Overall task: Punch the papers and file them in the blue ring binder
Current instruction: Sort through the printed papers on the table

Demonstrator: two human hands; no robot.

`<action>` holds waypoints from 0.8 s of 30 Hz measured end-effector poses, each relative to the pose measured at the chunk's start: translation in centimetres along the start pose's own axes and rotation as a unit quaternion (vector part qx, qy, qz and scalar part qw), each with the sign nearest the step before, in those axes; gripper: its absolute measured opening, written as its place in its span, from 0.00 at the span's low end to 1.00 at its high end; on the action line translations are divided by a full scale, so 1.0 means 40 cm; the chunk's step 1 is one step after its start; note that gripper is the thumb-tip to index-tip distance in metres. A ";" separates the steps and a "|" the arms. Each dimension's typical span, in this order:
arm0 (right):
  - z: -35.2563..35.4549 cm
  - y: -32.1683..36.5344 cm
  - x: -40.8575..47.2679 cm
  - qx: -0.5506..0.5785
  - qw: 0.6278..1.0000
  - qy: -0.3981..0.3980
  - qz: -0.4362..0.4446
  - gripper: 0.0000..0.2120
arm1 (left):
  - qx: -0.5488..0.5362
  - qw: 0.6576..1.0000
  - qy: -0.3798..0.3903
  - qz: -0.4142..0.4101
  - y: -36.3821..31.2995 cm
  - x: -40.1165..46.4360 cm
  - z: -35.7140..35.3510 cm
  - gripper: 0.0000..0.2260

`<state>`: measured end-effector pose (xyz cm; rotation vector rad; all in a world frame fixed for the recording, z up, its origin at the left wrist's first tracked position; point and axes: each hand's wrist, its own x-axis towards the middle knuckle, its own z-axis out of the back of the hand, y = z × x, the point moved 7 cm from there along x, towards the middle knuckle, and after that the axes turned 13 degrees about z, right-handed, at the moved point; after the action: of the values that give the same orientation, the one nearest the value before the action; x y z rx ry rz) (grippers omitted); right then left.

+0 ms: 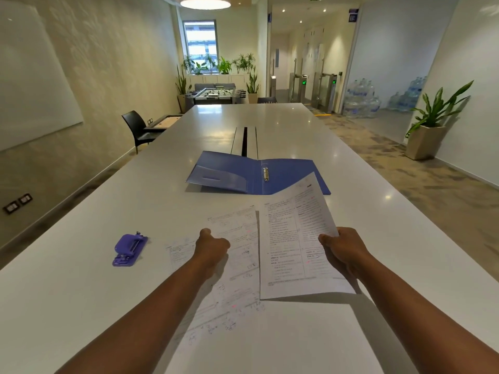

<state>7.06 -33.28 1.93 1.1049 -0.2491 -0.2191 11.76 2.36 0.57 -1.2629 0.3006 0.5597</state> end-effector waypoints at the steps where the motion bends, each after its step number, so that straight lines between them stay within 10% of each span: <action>1: -0.009 -0.004 0.002 0.003 1.000 0.002 -0.002 0.03 | 0.007 1.000 0.000 0.007 0.004 0.003 0.001 0.34; 24: -0.200 -0.003 0.067 -0.071 0.990 0.121 -0.005 0.09 | -0.119 0.977 0.047 0.170 0.036 0.073 0.039 0.12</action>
<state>12.07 -27.32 -1.35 0.9806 -0.0112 -0.1073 13.25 4.78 -1.64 -1.4832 0.5487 0.8487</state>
